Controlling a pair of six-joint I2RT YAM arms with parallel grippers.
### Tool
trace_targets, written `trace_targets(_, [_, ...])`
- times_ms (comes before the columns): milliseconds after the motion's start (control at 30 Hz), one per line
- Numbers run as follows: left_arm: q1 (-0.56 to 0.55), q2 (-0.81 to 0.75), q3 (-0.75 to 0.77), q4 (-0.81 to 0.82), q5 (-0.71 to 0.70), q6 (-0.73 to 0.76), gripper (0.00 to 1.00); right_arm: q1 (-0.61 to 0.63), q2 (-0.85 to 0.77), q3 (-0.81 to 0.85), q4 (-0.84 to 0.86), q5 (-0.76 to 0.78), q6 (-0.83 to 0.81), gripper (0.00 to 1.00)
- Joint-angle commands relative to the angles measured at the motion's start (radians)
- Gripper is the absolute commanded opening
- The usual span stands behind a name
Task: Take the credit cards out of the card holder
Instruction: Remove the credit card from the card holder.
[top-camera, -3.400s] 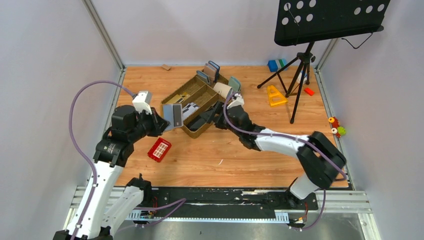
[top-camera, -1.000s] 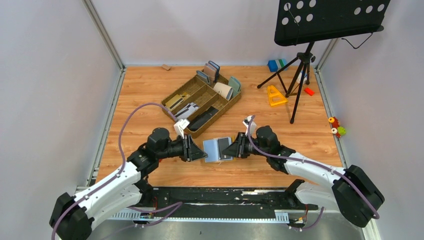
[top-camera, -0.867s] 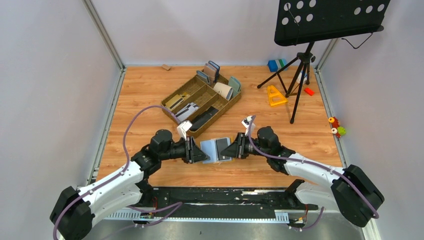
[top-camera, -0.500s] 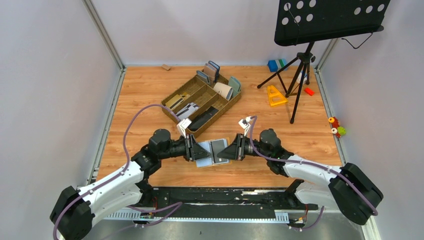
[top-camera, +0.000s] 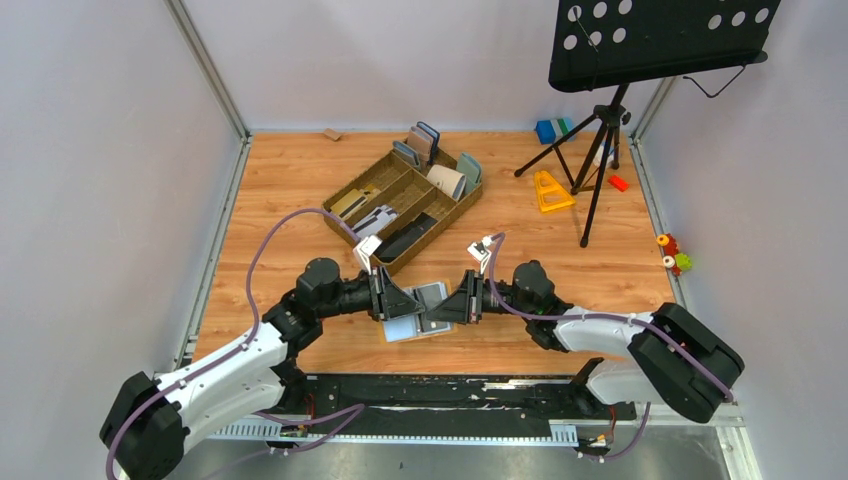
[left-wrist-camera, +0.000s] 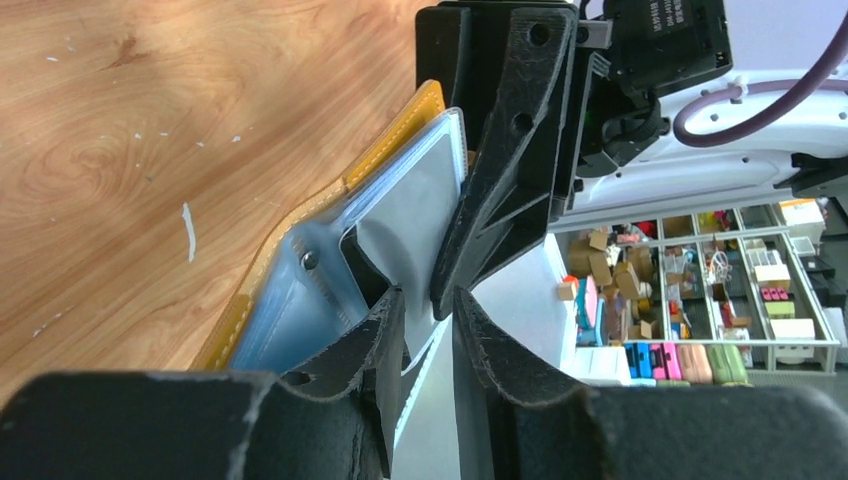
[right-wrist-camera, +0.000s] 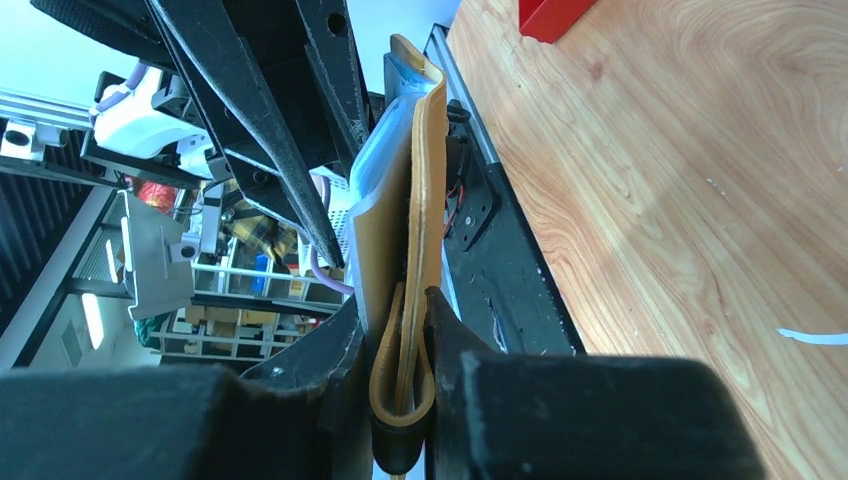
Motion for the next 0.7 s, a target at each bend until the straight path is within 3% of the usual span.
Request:
trace_targets(0, [-0.003, -0.011, 0.049, -0.182, -0.087, 0.074, 0.33, 0.011, -0.032, 0.013, 0.063, 0.016, -0.015, 0.01])
trace_targets(200, [-0.004, -0.021, 0.041, -0.212, -0.085, 0.081, 0.35, 0.011, -0.126, 0.022, -0.076, 0.062, -0.082, 0.01])
trace_targets(500, [-0.003, 0.09, -0.019, 0.179, 0.077, -0.092, 0.31, 0.011, -0.088, 0.02, 0.015, 0.013, -0.029, 0.0])
trace_targets(667, [-0.004, 0.108, -0.005, 0.202, 0.089, -0.101, 0.27, 0.011, -0.06, 0.018, 0.058, 0.0, -0.012, 0.01])
